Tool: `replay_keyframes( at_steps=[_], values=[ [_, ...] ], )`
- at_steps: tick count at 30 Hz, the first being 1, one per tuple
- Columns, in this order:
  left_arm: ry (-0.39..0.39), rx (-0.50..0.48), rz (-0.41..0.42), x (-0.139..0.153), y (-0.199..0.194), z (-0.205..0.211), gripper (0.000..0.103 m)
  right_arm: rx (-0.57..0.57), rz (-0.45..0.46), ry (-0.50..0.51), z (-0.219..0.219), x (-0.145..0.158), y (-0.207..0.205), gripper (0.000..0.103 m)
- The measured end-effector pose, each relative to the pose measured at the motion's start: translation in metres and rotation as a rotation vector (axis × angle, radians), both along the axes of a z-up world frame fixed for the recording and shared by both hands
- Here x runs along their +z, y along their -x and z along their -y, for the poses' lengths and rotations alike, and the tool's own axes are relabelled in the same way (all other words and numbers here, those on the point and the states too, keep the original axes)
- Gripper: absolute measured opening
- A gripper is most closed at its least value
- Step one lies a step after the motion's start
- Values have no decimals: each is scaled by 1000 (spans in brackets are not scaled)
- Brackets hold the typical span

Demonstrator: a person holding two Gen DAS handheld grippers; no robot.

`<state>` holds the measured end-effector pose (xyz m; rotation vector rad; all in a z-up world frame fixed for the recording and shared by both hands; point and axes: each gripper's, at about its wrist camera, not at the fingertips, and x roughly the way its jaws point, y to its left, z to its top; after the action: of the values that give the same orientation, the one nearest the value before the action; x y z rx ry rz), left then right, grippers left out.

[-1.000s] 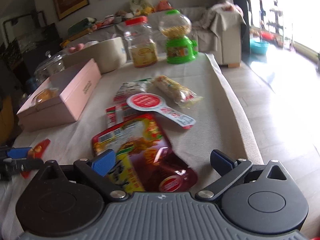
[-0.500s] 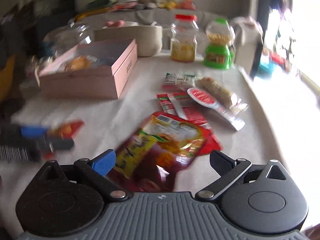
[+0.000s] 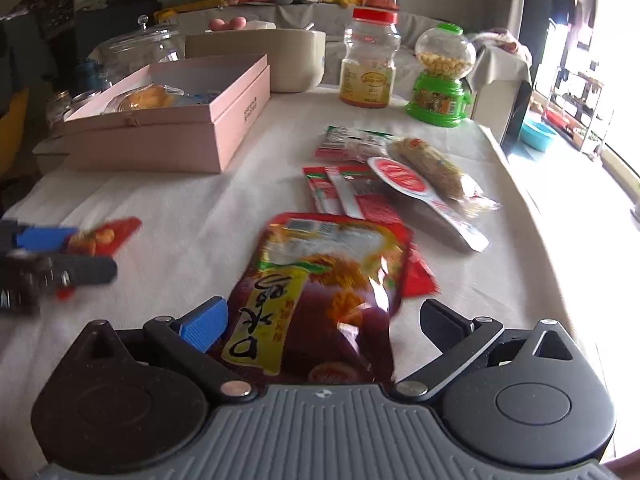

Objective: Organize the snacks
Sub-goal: 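Grasp the red noodle packet with the right tool while the left tool holds the egg packet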

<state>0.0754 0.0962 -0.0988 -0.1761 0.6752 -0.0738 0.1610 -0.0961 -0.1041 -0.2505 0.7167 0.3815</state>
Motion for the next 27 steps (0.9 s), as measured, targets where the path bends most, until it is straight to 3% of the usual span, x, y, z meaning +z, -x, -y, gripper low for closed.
replay_keyframes(
  at_steps=[8, 12, 15, 18, 22, 27],
  values=[
    [5, 0, 2, 0, -1, -1, 77, 68, 88, 44, -14, 10, 15, 101],
    [-1, -1, 0, 0, -1, -1, 77, -68, 84, 77, -25, 1, -4, 101],
    [-2, -1, 0, 0, -1, 0, 77, -101, 29, 22, -20, -4, -14, 101],
    [-4, 0, -6, 1, -2, 0, 77, -78, -4, 2, -15, -2, -14, 97],
    [0, 3, -28, 4, -1, 1, 77, -26, -27, 11, -13, 5, -5, 82],
    [41, -14, -48, 10, 15, 2, 76, 61, -75, -50, -4, 19, 13, 77]
  ],
)
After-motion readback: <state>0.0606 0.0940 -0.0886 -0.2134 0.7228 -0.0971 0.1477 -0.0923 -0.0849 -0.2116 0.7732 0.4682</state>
